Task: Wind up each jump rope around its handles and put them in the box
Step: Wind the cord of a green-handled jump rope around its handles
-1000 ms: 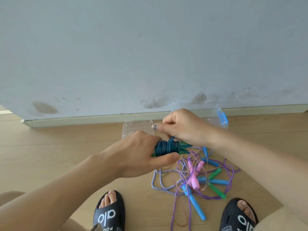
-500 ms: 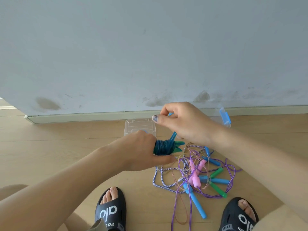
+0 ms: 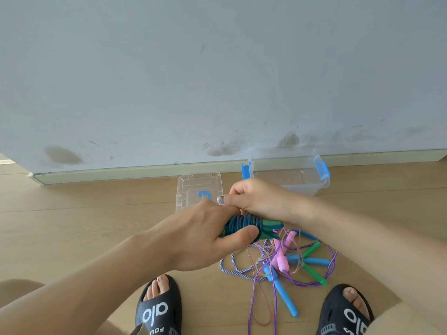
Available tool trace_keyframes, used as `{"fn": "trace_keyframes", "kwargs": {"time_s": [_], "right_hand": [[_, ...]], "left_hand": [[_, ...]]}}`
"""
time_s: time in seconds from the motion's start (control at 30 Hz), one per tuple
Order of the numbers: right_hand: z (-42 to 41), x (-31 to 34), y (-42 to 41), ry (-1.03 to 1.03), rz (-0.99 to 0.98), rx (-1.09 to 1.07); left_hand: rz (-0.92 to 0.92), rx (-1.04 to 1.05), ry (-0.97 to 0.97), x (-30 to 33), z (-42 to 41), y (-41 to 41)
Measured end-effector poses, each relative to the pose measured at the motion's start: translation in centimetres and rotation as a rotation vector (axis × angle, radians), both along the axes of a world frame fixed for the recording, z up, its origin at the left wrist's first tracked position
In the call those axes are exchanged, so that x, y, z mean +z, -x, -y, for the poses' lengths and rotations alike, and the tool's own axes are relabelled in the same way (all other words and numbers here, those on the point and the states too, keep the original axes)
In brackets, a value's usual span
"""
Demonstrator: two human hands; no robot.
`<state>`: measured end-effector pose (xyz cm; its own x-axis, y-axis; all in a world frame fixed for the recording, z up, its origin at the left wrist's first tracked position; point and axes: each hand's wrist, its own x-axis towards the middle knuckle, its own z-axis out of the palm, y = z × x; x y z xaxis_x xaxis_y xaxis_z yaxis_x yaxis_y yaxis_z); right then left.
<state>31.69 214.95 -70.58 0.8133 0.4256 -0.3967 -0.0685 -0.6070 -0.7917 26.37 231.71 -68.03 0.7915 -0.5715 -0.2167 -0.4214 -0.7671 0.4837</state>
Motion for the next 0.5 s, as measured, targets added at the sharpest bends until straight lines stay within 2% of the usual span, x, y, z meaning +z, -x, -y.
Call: {"fn": "trace_keyframes", "kwargs": {"time_s": [0.23,0.37,0.5], "right_hand": [[0.1,0.0,0.1,0.021,0.001,-0.131],[0.5,0.8,-0.2,0.003,0.002,-0.196],[0.5,1.8,-0.2,-0.014,-0.086,-0.138]], "left_hand": [[-0.034,-0.025,0.087,0.2,-0.1,0.2],[0.012,-0.006,0.224,0.2,-0.1,0.2],[0.002,0.032,0.36,0.8,0.0,0.1]]}}
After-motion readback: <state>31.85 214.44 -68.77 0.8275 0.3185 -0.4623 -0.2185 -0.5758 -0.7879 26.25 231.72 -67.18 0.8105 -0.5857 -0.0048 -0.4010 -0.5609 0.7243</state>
